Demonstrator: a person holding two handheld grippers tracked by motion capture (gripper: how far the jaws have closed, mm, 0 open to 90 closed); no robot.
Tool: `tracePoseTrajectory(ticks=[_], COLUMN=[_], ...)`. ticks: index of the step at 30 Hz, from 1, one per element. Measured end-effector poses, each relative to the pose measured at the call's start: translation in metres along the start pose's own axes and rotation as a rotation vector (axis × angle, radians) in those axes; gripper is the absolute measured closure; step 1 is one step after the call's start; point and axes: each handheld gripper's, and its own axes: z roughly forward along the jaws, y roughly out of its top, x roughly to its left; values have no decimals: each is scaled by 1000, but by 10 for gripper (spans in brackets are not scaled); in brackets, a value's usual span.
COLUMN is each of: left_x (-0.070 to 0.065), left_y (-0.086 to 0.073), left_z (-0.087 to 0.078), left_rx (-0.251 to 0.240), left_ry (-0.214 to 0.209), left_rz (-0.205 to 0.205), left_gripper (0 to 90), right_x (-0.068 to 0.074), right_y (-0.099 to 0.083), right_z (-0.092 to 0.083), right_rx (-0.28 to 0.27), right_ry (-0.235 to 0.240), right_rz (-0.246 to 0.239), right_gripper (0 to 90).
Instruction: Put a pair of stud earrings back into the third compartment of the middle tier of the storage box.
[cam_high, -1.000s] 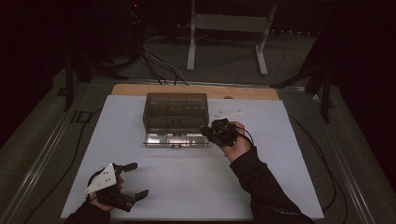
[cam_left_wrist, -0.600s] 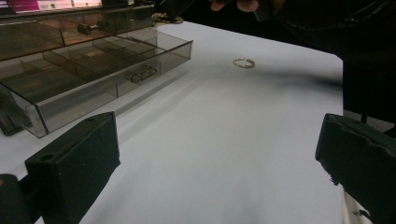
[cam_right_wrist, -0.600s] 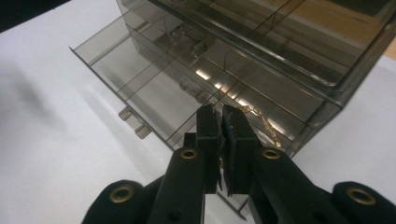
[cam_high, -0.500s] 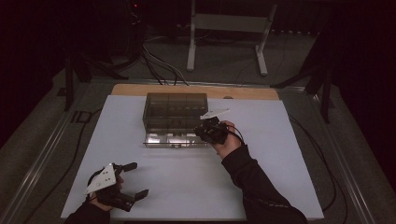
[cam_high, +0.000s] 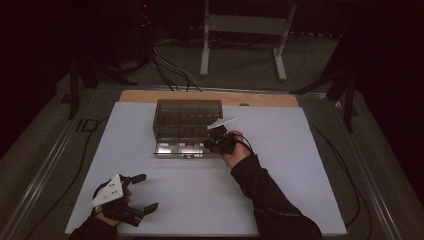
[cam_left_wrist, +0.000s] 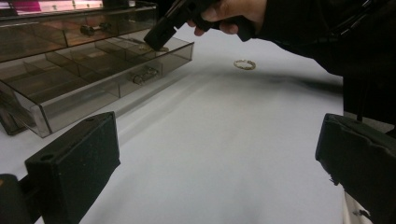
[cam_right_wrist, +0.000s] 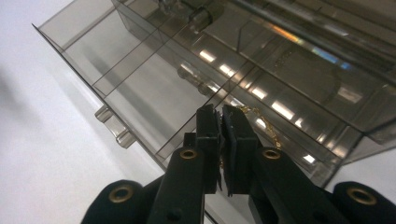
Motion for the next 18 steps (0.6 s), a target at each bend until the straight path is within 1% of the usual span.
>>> tracePoseTrajectory(ticks=[1,3,4,6,9,11,12,13,15,18], left_x=[0,0,0,0,0,0,0,0,-1,0], left_y=[0,0,0,0,0,0,0,0,0,0], left_z=[0,0,0,0,0,0,0,0,0,0], left_rx=[-1,7,6,4,4,4,-2,0,4,0], left_ry=[1,0,-2,-1,1,1,3,2,0,1], left_rz=[-3,5,6,4,2,2,-1,-1,4,0], left_gripper=[7,7,7,7,7,7,7,7,7,7], right_x=[0,1,1,1,2,2,2,0,-1,-3], right_y=[0,1,1,2,3,4,4,4,4,3], right_z=[1,3,4,4,-2,-4,-4,-13,-19,-27], right_rx=[3,4,-1,-4,-29,-35,-35,-71,-98,-131], right_ry=[3,7,16,40,62,66,66,68,67,58], right_rz=[1,6,14,19,19,21,21,26,20,14], right_gripper=[858,841,780,688,581,581,555,468,401,318])
